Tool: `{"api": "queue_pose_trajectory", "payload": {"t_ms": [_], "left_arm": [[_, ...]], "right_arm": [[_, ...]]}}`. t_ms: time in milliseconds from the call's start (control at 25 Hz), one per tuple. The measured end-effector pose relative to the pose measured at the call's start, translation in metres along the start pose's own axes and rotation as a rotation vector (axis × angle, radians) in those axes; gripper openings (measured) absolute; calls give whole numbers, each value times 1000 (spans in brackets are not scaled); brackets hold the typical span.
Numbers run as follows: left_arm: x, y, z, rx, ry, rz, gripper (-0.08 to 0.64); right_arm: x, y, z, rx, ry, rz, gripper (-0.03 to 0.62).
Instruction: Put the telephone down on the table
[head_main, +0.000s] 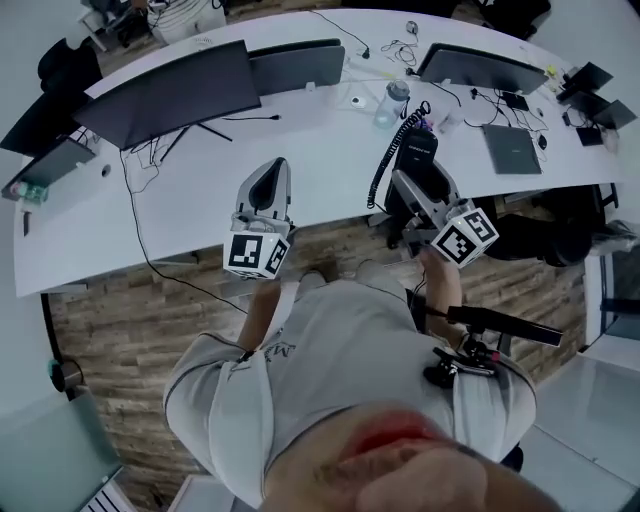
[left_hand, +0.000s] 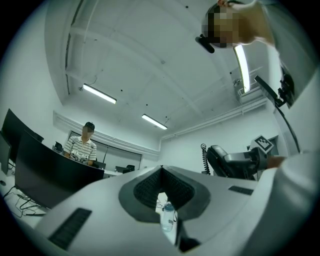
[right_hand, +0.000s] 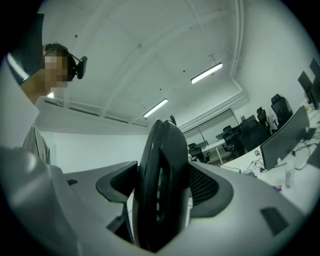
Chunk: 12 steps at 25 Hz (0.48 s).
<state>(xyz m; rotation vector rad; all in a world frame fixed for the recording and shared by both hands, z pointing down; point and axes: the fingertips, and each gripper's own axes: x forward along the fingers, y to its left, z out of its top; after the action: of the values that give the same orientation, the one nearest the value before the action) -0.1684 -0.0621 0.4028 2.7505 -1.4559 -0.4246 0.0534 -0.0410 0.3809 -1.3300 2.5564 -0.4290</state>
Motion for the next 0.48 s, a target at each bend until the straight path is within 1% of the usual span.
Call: {"api": "queue_pose_trajectory", "payload": {"t_ms": [240, 400, 480], "left_arm": [[7, 7, -18, -46, 12, -17, 9], [8, 9, -23, -54, 22, -17, 9], [7, 13, -23, -53, 20, -2, 9]], "right_arm": [[2, -5, -2, 7, 8, -37, 325], [15, -7, -8, 29, 21, -19, 325], [24, -8, -11, 35, 29, 0, 325]]}}
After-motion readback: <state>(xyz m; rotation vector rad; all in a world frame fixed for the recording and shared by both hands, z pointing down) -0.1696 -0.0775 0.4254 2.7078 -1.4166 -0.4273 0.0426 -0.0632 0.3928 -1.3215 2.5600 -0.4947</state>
